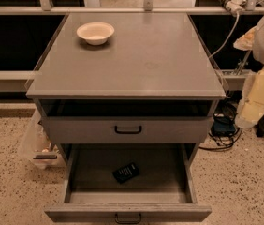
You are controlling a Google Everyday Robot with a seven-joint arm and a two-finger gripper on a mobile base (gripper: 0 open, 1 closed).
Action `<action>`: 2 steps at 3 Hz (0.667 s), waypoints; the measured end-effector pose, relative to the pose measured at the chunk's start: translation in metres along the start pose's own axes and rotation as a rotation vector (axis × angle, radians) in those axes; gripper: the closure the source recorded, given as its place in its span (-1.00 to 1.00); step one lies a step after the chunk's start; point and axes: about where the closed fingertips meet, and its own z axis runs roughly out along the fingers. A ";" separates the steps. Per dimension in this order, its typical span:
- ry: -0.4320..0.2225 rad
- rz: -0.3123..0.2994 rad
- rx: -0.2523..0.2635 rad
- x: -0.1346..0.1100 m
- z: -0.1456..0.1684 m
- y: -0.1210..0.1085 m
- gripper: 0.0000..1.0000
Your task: Pick rxbar blueberry from middle drawer and place on counter
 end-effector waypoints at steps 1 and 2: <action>0.000 0.000 0.000 0.000 0.000 0.000 -1.00; -0.008 0.001 -0.001 0.000 0.003 0.001 -1.00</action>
Offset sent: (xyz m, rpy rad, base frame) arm -0.0132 0.0074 -0.0642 0.1544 0.0036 0.0299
